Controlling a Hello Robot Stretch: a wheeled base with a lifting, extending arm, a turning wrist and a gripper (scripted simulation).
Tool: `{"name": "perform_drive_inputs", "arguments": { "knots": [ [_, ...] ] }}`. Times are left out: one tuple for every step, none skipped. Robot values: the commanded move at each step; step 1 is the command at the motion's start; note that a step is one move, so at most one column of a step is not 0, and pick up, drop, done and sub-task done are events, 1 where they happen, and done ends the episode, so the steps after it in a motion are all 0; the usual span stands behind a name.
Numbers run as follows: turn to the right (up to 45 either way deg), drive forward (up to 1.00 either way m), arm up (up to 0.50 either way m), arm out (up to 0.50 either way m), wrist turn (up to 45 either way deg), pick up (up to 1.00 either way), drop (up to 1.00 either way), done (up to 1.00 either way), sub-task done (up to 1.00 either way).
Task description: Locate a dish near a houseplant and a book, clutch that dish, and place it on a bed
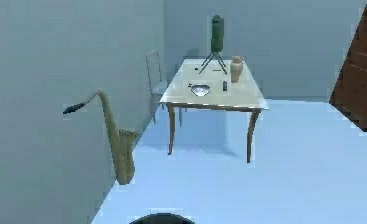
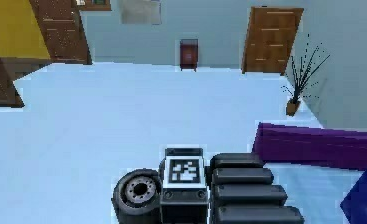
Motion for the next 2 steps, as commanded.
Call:
{"name": "perform_drive_inputs", "arguments": {
  "knots": [
    [45.0,0.00,0.00,0.00,0.0,0.00,0.00,0.00,0.00],
    [45.0,0.00,0.00,0.00,0.0,0.00,0.00,0.00,0.00]
  ]
}}
